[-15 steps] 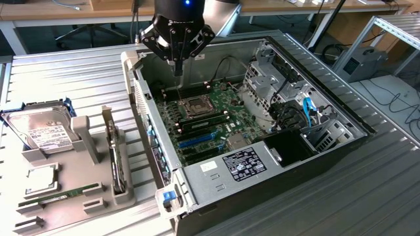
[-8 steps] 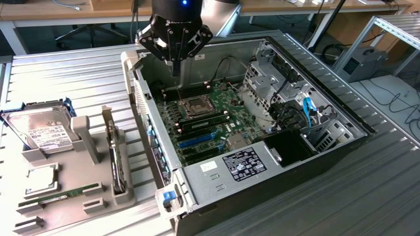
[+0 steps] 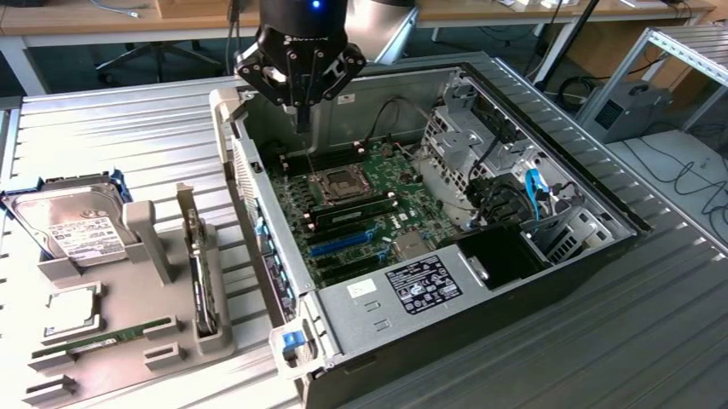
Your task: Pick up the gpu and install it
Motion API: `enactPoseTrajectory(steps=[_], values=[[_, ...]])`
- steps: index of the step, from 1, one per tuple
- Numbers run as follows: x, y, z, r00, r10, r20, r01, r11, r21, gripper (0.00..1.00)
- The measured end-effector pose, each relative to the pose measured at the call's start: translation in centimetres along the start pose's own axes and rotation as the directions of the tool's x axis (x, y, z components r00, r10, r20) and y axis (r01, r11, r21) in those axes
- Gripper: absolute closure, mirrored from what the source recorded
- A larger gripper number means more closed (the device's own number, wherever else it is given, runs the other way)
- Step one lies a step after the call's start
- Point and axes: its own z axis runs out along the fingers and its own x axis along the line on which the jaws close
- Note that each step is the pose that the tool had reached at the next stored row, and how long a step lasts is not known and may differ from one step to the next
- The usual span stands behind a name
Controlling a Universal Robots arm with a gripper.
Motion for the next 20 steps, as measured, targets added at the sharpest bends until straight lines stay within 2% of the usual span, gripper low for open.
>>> enactPoseTrajectory(steps=[8,20], values=[[0.61,-0.05,0.07,1.0000,0.000,0.0000,0.000,1.0000,0.0000,0.89],[0.97,-0.08,0.07,1.0000,0.000,0.0000,0.000,1.0000,0.0001,0.89]])
